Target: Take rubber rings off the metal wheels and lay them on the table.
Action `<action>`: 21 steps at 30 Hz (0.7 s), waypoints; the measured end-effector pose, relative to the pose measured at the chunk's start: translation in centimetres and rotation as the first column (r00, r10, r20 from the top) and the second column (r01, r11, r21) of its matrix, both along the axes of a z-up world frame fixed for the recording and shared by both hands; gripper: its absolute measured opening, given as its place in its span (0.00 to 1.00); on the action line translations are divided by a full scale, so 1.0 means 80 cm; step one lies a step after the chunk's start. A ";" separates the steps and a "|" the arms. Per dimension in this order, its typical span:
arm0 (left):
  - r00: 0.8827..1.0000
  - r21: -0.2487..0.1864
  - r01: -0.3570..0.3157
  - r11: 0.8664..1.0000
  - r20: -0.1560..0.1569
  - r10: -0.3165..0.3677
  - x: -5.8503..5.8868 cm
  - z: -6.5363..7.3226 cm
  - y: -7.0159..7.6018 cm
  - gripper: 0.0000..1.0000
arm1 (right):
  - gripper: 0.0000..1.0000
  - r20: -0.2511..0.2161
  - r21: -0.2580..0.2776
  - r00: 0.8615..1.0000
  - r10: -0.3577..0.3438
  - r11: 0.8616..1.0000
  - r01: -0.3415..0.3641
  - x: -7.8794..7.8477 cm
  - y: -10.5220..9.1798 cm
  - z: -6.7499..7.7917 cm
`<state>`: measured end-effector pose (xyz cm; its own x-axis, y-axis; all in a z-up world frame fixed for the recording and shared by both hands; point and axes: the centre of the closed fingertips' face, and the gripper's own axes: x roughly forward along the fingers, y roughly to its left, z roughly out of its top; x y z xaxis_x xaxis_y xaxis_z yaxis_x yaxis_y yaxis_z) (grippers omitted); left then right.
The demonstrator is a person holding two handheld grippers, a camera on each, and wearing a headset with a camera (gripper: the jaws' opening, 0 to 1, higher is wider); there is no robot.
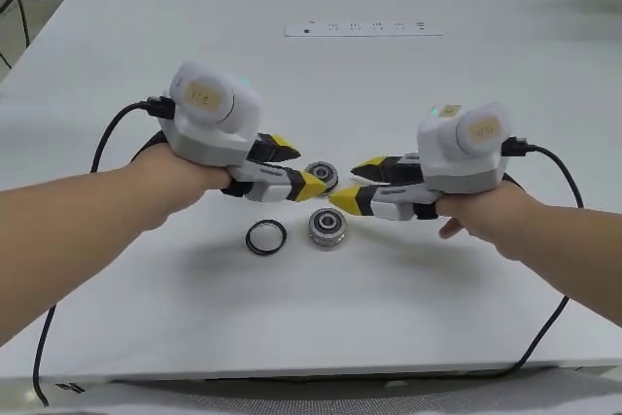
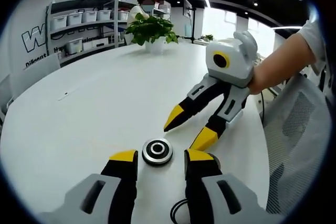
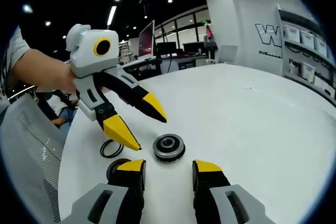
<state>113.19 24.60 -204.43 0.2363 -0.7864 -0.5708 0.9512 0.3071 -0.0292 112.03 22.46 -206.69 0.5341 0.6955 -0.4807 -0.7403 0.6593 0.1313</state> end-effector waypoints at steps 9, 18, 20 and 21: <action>1.000 0.020 0.011 1.000 -0.005 -0.011 0.001 -0.009 -0.006 0.25 | 0.33 -0.001 -0.005 1.000 0.008 1.000 -0.008 0.001 -0.001 -0.004; 1.000 0.040 0.028 0.999 0.003 -0.029 0.000 -0.014 -0.014 0.20 | 0.33 -0.002 -0.010 1.000 0.011 1.000 -0.011 0.002 -0.002 -0.007; 0.999 0.047 0.033 0.998 0.006 -0.033 0.000 -0.015 -0.015 0.18 | 0.33 -0.001 -0.011 1.000 0.010 1.000 -0.010 0.002 -0.003 -0.007; 0.999 0.051 0.035 0.998 0.007 -0.035 0.000 -0.016 -0.015 0.17 | 0.33 -0.001 -0.011 1.000 0.009 1.000 -0.009 0.001 -0.003 -0.007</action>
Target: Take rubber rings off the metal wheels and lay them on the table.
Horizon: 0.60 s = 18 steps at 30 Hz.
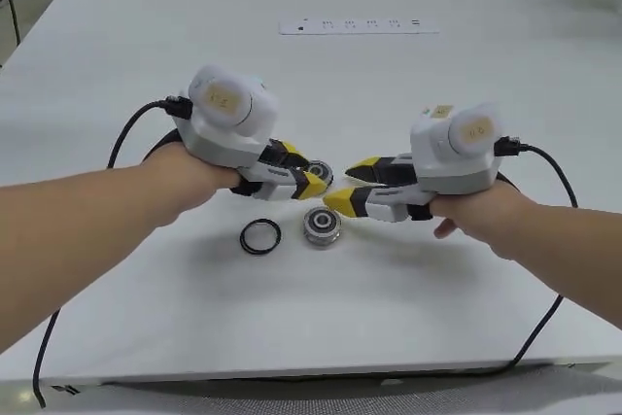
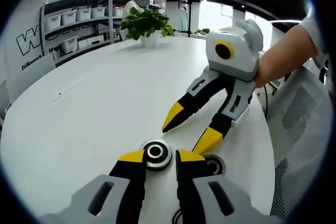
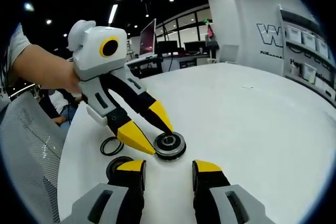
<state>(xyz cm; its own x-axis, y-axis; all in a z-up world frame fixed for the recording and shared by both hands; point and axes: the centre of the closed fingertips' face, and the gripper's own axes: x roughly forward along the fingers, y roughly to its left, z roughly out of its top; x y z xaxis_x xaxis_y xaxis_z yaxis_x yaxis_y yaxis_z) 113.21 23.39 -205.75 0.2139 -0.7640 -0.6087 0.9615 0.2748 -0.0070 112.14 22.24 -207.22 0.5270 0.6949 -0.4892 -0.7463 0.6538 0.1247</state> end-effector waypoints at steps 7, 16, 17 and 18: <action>1.000 0.010 -0.003 1.000 0.025 0.003 0.004 -0.002 0.000 0.12 | 0.33 0.005 -0.002 1.000 -0.001 1.000 0.001 -0.001 0.003 0.003; 0.999 0.009 -0.020 1.000 0.031 0.020 0.006 -0.001 -0.001 0.10 | 0.33 0.011 0.005 1.000 0.000 1.000 0.000 0.001 0.014 0.008; 0.999 0.009 -0.026 1.000 0.031 0.025 0.007 -0.001 -0.001 0.08 | 0.33 0.012 0.003 1.000 0.001 1.000 -0.001 0.002 0.016 0.008; 0.999 0.016 -0.034 0.999 0.035 0.033 0.009 -0.003 0.001 0.07 | 0.33 0.012 0.002 1.000 0.001 1.000 -0.001 0.002 0.017 0.007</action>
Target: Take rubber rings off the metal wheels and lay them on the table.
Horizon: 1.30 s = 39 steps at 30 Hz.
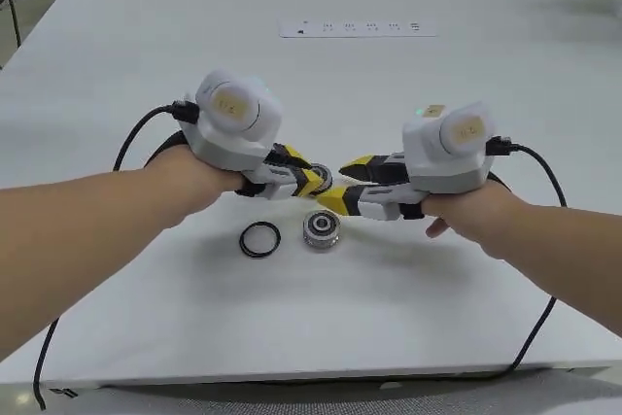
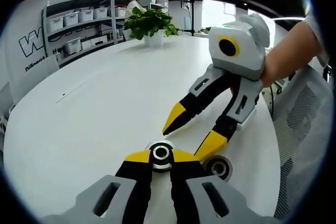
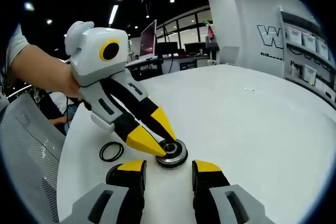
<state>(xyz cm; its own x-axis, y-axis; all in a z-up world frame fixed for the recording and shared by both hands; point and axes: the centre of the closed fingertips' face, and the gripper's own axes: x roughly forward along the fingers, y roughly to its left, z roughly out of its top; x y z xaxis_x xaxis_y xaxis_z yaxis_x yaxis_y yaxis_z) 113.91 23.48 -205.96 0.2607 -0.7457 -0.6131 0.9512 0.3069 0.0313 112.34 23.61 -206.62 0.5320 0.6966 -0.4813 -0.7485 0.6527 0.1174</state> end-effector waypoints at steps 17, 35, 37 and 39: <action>1.000 -0.005 0.007 1.000 0.002 -0.007 -0.001 0.002 0.000 0.07 | 0.31 -0.024 0.005 0.999 -0.045 0.999 0.045 0.011 0.009 -0.004; 1.000 0.000 -0.012 1.000 -0.003 0.012 0.000 0.001 0.000 0.07 | 0.19 -0.028 -0.019 0.998 -0.059 0.998 0.058 0.007 0.001 -0.006; 1.000 0.001 -0.013 1.000 -0.003 0.013 0.000 0.001 0.000 0.07 | 0.18 -0.028 -0.023 0.998 -0.056 0.998 0.056 0.006 0.000 -0.006; 1.000 0.001 -0.015 1.000 -0.004 0.015 0.000 0.001 0.000 0.07 | 0.16 -0.029 -0.026 0.998 -0.055 0.998 0.055 0.005 0.000 -0.007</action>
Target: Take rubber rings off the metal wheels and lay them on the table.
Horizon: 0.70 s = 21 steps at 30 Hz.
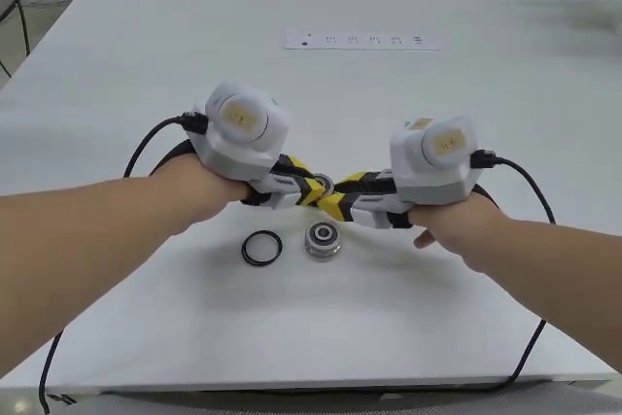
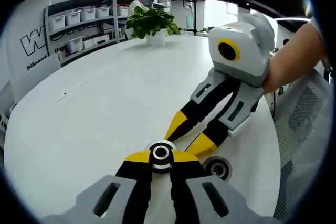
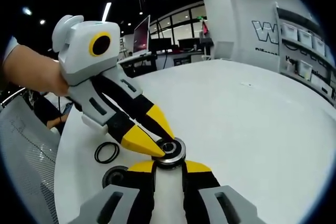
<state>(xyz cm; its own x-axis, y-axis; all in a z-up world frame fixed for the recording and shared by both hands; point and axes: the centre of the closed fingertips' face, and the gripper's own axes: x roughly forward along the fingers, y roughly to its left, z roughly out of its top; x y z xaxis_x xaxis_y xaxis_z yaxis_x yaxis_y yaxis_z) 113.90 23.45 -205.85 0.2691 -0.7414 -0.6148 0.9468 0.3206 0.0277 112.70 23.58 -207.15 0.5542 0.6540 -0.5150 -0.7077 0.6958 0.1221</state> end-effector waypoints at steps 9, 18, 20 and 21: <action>1.000 0.002 -0.003 1.000 0.001 0.003 0.000 0.000 0.000 0.07 | 0.07 -0.010 -0.003 1.000 -0.003 1.000 0.003 -0.004 -0.003 -0.002; 1.000 0.007 -0.003 1.000 0.007 0.003 0.000 0.000 0.000 0.07 | 0.00 -0.027 -0.005 0.999 -0.021 1.000 0.021 -0.001 -0.011 -0.006; 1.000 0.007 -0.004 1.000 0.008 0.004 0.000 0.000 0.000 0.07 | 0.00 -0.040 0.010 0.998 -0.045 0.999 0.045 0.001 -0.014 -0.006; 1.000 0.006 -0.005 1.000 0.009 0.005 0.000 0.000 0.000 0.07 | 0.00 -0.051 0.030 0.997 -0.053 0.998 0.055 0.002 -0.014 -0.005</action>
<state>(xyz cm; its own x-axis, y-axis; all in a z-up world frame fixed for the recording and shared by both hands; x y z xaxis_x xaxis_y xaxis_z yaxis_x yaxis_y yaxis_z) 113.92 23.41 -205.86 0.2782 -0.7364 -0.6167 0.9449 0.3251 0.0381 112.82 22.44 -207.58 0.5629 0.6399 -0.5232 -0.6617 0.7282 0.1787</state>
